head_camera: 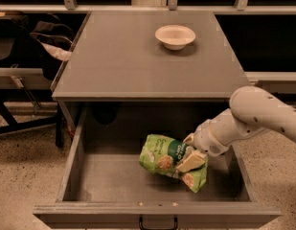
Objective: Pick green rice chip bag from top drawer and place on counter
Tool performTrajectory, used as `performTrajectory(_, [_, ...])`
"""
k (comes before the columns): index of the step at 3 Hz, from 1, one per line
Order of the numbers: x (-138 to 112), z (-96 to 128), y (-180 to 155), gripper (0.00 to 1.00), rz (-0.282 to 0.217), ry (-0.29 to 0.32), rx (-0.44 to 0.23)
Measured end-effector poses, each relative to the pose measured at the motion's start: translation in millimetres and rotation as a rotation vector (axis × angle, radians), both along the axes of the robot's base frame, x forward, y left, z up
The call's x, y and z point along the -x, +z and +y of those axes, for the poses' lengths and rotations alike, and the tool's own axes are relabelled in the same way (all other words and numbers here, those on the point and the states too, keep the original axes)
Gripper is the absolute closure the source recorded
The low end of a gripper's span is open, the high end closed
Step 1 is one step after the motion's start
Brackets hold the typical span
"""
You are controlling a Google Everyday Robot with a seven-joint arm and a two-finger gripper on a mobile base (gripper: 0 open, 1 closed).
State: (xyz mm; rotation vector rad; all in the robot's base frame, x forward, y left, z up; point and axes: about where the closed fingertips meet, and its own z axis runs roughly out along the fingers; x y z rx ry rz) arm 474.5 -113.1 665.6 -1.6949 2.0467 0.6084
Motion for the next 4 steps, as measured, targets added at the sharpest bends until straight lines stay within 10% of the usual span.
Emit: performTrajectory(4, [5.4, 2.4, 137.5, 1.00, -0.034, 0.118, -0.167])
